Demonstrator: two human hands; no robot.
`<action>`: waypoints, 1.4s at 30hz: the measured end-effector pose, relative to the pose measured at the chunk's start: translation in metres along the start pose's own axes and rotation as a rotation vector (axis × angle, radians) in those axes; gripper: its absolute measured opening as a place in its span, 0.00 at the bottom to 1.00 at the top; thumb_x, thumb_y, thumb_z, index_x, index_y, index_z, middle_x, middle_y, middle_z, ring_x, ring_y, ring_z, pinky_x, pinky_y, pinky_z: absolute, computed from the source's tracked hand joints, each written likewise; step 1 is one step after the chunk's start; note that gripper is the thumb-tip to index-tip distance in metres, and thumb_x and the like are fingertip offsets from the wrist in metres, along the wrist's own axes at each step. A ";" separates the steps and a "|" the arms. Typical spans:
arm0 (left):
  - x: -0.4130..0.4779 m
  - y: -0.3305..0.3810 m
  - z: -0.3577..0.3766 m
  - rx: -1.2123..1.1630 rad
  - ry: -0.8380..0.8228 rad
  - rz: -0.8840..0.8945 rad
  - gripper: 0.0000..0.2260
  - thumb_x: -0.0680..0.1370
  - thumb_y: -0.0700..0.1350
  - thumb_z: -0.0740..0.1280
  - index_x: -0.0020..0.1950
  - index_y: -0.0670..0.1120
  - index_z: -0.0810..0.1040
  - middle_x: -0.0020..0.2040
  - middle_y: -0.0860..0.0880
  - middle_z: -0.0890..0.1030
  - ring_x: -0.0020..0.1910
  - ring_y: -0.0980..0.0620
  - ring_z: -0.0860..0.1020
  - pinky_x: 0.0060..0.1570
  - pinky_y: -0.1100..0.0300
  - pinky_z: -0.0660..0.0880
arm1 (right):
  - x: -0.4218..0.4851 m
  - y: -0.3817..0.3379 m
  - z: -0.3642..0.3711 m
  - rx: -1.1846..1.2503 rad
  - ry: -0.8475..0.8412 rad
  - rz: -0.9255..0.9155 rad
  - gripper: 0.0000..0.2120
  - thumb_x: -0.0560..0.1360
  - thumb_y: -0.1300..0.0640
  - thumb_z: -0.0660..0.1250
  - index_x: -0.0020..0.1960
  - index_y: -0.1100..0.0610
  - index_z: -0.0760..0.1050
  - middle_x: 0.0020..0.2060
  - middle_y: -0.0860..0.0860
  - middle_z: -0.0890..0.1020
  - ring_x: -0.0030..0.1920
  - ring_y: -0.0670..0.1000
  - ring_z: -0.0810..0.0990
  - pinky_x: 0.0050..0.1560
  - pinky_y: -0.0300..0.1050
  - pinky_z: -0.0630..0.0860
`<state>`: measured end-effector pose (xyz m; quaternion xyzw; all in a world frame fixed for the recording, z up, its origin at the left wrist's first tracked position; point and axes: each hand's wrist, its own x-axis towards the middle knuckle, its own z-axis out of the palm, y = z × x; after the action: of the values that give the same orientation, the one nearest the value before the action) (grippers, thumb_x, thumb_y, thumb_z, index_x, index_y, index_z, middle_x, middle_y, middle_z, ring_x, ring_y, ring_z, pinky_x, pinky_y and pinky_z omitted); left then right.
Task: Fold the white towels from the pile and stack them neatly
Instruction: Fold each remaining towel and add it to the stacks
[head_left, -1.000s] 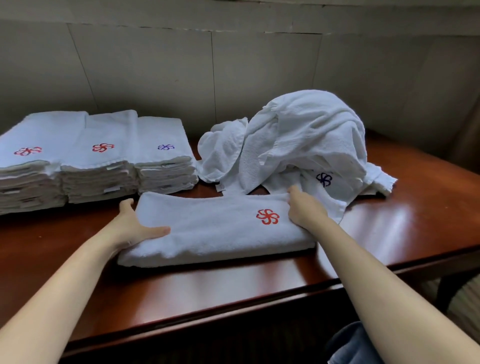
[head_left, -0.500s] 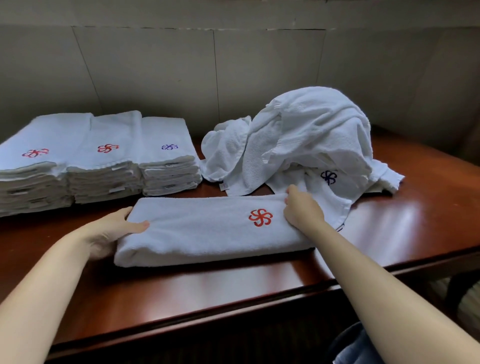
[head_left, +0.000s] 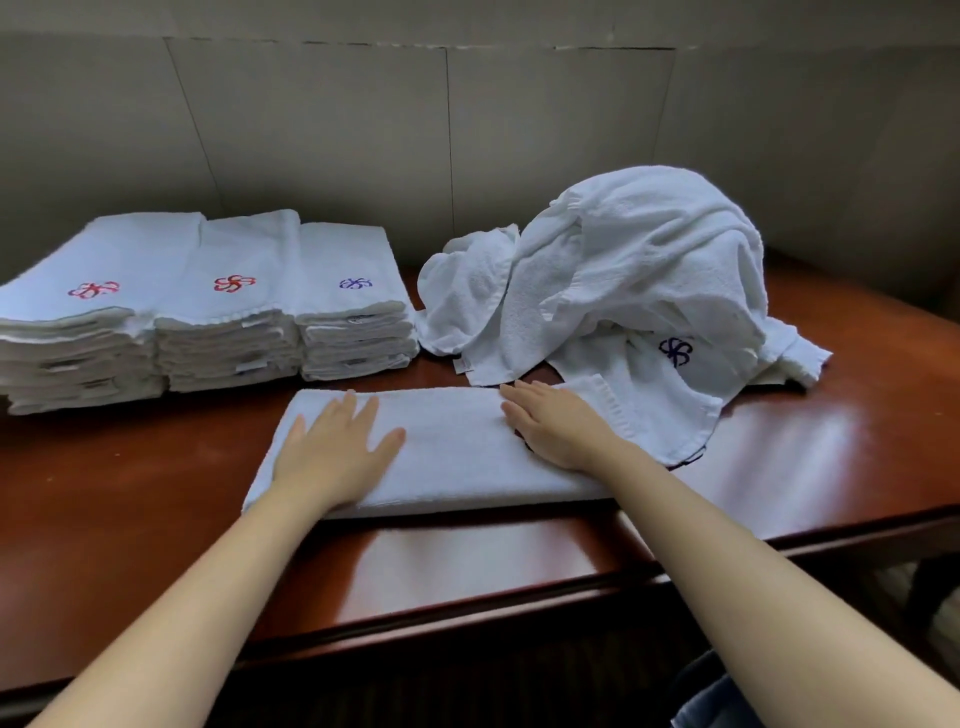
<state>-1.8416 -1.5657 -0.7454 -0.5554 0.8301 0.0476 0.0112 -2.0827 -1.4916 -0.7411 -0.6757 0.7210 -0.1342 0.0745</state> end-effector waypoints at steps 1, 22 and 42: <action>0.001 -0.009 -0.002 0.004 -0.002 -0.048 0.30 0.80 0.64 0.45 0.79 0.54 0.46 0.79 0.52 0.44 0.78 0.52 0.45 0.74 0.44 0.45 | 0.003 0.002 -0.003 -0.001 0.013 -0.002 0.18 0.82 0.50 0.49 0.64 0.57 0.71 0.64 0.53 0.74 0.66 0.54 0.68 0.66 0.51 0.61; -0.006 -0.076 -0.008 -1.191 0.322 -0.512 0.35 0.77 0.43 0.69 0.77 0.41 0.53 0.71 0.39 0.67 0.59 0.42 0.76 0.60 0.47 0.74 | -0.009 -0.019 -0.042 0.326 -0.612 0.201 0.14 0.73 0.48 0.70 0.35 0.53 0.71 0.31 0.48 0.75 0.30 0.48 0.73 0.30 0.38 0.69; -0.033 -0.067 -0.014 -1.474 0.027 -0.171 0.22 0.75 0.33 0.68 0.65 0.51 0.74 0.54 0.54 0.77 0.47 0.55 0.81 0.38 0.61 0.80 | 0.039 -0.072 0.000 0.962 -0.482 0.007 0.19 0.73 0.64 0.66 0.59 0.46 0.79 0.59 0.48 0.78 0.56 0.46 0.79 0.52 0.38 0.74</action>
<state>-1.7663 -1.5616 -0.7340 -0.4820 0.5367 0.5848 -0.3710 -2.0167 -1.5338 -0.7172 -0.5745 0.5428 -0.2904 0.5395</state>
